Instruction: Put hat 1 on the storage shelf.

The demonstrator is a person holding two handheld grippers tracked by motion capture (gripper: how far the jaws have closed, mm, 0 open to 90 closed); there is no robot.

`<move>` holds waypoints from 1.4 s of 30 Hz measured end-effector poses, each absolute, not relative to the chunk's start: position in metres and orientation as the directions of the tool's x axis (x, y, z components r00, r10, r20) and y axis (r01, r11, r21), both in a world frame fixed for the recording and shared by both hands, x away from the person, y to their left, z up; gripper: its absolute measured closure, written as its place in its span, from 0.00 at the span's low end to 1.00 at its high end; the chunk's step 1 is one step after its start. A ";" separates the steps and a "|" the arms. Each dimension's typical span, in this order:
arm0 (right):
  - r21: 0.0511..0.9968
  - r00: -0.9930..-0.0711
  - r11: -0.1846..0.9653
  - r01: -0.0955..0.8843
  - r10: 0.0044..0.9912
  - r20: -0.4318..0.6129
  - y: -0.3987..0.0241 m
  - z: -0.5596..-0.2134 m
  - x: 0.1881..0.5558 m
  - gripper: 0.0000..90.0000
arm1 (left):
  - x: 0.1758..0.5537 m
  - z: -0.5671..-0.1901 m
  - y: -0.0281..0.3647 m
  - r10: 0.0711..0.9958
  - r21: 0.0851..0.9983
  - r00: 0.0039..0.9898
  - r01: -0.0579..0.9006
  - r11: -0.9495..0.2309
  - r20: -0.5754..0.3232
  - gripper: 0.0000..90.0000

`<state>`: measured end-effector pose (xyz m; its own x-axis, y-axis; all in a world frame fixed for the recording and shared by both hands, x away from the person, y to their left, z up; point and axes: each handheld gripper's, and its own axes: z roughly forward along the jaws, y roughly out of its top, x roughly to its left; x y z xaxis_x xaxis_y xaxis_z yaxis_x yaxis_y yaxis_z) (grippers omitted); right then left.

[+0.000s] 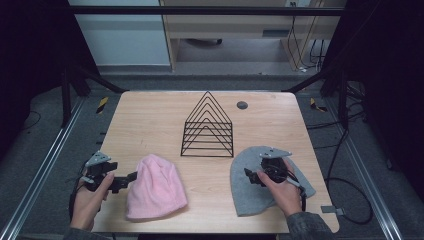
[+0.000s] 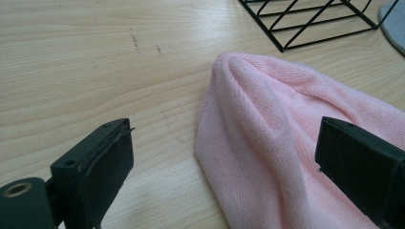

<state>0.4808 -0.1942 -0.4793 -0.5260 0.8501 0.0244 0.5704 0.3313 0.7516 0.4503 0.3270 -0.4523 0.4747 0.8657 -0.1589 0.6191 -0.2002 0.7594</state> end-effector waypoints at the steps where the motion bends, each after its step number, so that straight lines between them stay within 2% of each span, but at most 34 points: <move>1: 0.753 -0.525 0.329 0.569 0.851 0.026 -0.194 -0.479 0.481 0.18 | 0.450 -0.452 0.327 0.867 0.758 0.472 0.621 -0.197 -0.162 0.06; 6: 0.751 -0.523 0.322 0.576 0.852 0.036 -0.200 -0.483 0.480 0.19 | 0.448 -0.445 0.322 0.854 0.766 0.484 0.619 -0.177 -0.194 0.07; 11: 0.748 -0.522 0.325 0.579 0.852 0.034 -0.206 -0.483 0.479 0.19 | 0.457 -0.431 0.310 0.858 0.752 0.498 0.611 -0.247 -0.123 0.09; 14: 0.750 -0.521 0.327 0.576 0.853 0.028 -0.207 -0.481 0.479 0.19 | 0.475 -0.416 0.298 0.851 0.700 0.524 0.619 -0.356 -0.030 0.10; 19: 0.742 -0.536 0.354 0.569 0.844 0.008 -0.204 -0.481 0.478 0.19 | 0.497 -0.413 0.286 0.838 0.644 0.545 0.652 -0.401 -0.030 0.13; 25: 0.723 -0.538 0.373 0.582 0.843 -0.003 -0.201 -0.484 0.480 0.18 | 0.524 -0.423 0.279 0.847 0.605 0.525 0.700 -0.379 -0.077 0.18; 33: 0.718 -0.538 0.375 0.587 0.843 0.000 -0.199 -0.483 0.479 0.16 | 0.538 -0.444 0.271 0.832 0.554 0.542 0.731 -0.398 -0.117 0.35; 36: 0.717 -0.541 0.379 0.585 0.841 -0.003 -0.199 -0.483 0.480 0.17 | 0.538 -0.449 0.268 0.829 0.543 0.547 0.733 -0.409 -0.113 0.38; 39: 0.715 -0.545 0.386 0.583 0.838 -0.009 -0.199 -0.484 0.480 0.17 | 0.539 -0.457 0.267 0.826 0.535 0.548 0.740 -0.407 -0.129 0.53; 42: 0.719 -0.540 0.380 0.582 0.842 -0.007 -0.201 -0.483 0.479 0.17 | 0.538 -0.458 0.266 0.821 0.536 0.557 0.734 -0.416 -0.127 0.72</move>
<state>0.4792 -0.2007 -0.4828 -0.5401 0.8416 -0.0075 0.5817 0.3797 0.7194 0.5379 0.2658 -0.4576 0.5571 0.8208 -0.1267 0.7345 -0.4157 0.5364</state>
